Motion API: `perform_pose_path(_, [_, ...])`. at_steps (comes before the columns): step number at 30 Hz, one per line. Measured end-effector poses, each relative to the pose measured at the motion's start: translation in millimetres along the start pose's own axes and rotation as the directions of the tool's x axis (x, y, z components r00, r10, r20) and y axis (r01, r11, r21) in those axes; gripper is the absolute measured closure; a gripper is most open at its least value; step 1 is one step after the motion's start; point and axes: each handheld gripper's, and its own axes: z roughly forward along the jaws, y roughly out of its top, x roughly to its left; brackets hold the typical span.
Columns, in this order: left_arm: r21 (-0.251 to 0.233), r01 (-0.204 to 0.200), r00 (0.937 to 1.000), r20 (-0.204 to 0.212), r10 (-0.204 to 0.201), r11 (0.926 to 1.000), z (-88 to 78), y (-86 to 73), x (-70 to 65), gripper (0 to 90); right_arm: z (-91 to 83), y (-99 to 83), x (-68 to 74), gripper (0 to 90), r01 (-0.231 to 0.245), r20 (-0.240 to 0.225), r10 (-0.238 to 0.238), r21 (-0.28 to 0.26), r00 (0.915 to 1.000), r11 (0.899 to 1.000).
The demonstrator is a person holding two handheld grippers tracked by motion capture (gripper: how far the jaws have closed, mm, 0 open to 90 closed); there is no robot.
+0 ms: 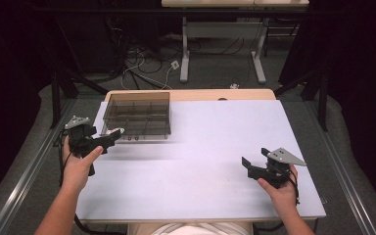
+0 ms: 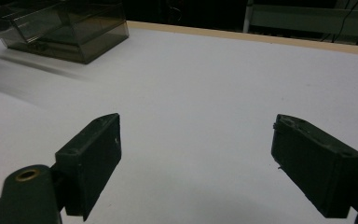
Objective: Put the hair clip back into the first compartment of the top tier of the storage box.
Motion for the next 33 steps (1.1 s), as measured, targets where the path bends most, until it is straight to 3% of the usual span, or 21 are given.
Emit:
perform_pose_path(14, [-0.029,-0.008,0.9988,0.047,0.009,0.9996,-8.6,-18.5,-19.2,0.5,-0.3,-0.2,0.6,15.7,-0.002,0.000,0.002,0.000,1.0000,1.000])
perform_pose_path(22, [-0.012,-0.050,0.9966,0.065,0.051,0.9987,-8.7,-32.4,-30.0,0.5,-0.5,-0.3,1.0,15.7,0.000,0.001,0.000,0.002,1.0000,1.000])
perform_pose_path(28, [-0.011,-0.035,0.9953,0.090,0.036,0.9993,-3.4,-46.2,-29.8,0.6,-0.3,-0.6,1.5,15.7,-0.001,0.001,0.001,-0.001,1.0000,1.000])
perform_pose_path(33, [-0.014,-0.036,0.9959,0.082,0.037,0.9992,1.4,-55.3,-28.2,0.7,-0.4,-0.7,1.6,15.7,0.000,0.000,0.000,0.000,1.0000,1.000])
